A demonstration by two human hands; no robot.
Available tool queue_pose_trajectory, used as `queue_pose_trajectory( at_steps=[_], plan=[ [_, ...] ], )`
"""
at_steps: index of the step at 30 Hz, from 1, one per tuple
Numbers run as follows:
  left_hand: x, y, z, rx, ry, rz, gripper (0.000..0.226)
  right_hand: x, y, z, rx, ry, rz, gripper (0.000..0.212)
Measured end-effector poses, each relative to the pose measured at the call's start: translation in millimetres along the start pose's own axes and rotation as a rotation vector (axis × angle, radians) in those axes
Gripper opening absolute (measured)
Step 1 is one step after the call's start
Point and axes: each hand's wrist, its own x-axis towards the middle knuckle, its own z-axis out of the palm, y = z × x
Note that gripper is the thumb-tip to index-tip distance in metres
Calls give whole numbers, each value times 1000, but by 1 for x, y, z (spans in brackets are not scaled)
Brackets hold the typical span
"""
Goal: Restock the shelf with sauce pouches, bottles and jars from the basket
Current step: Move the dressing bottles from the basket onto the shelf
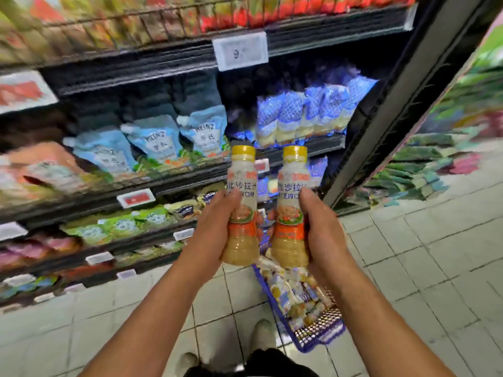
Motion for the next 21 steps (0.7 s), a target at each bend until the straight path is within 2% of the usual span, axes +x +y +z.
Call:
queue_pose_trajectory(
  at_steps=[2, 6, 10, 13, 18, 21],
  plan=[
    [-19, 13, -23, -54, 27, 48, 72, -1, -4, 29, 3, -97, -3, 59],
    [-64, 31, -76, -100, 134, 152, 64, -16, -1, 95, 13, -255, 24, 59],
    [-116, 44, -130, -131, 270, 245, 71, -42, 13, 163, -26, -388, 23, 44],
    [-158, 48, -174, -157, 358, 309, 59, -70, 25, 213, -63, -476, -4, 41],
    [-233, 49, -243, -212, 457, 397, 64, -127, 50, 296, -59, -643, 80, 60],
    [-276, 47, -283, -231, 514, 441, 63, -161, 67, 339, -58, -740, 95, 65]
  ],
)
